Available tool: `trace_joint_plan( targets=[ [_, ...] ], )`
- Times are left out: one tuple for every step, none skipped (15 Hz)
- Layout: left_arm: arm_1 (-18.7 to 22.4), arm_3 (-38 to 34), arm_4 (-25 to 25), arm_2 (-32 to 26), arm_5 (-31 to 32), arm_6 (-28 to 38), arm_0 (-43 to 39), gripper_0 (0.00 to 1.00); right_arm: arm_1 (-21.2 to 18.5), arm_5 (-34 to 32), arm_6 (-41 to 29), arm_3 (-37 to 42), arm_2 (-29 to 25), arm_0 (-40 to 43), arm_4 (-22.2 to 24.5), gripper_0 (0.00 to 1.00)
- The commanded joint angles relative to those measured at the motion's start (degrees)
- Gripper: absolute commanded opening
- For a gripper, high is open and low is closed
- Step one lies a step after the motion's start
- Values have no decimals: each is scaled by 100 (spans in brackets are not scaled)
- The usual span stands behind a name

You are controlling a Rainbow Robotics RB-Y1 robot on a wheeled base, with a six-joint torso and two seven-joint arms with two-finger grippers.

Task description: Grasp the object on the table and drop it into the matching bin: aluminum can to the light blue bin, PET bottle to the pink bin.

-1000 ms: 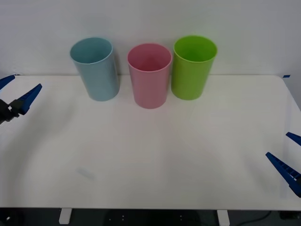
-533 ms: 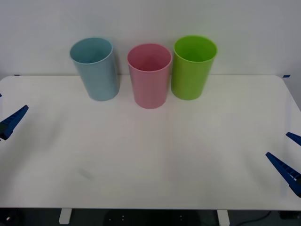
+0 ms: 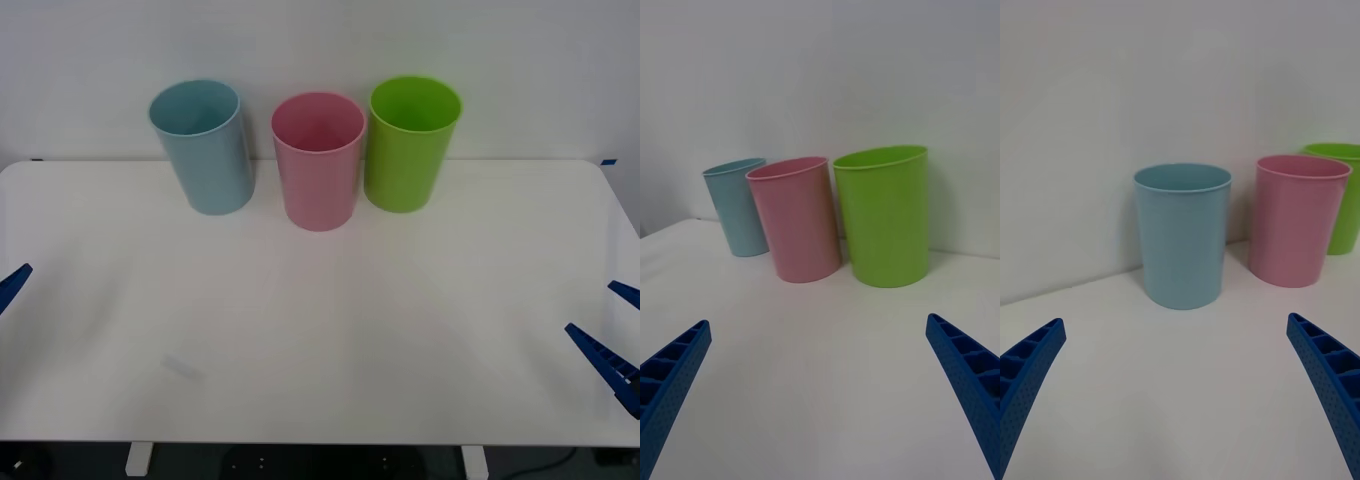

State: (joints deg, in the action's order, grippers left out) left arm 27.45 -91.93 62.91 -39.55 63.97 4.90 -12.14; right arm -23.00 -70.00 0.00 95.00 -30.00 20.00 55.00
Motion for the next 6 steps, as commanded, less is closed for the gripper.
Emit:
trace_joint_plan(
  targets=[
    [58, 0, -104, 0, 1, -24, -104, 100, 0, 0, 0, 0, 0, 0, 0, 100],
    [58, 0, -121, 0, 1, -24, -104, 100, 0, 0, 0, 0, 0, 0, 0, 100],
    [58, 0, -148, 9, 10, -15, -113, 100, 0, 0, 0, 0, 0, 0, 0, 100],
    [58, 0, -148, 18, 10, 2, -113, 100, 0, 0, 0, 0, 0, 0, 0, 100],
    [58, 0, -156, 35, 1, -15, -122, 100, 0, 0, 0, 0, 0, 0, 0, 100],
    [58, 0, -156, 35, 1, -15, -122, 100, 0, 0, 0, 0, 0, 0, 0, 100]
  ],
)
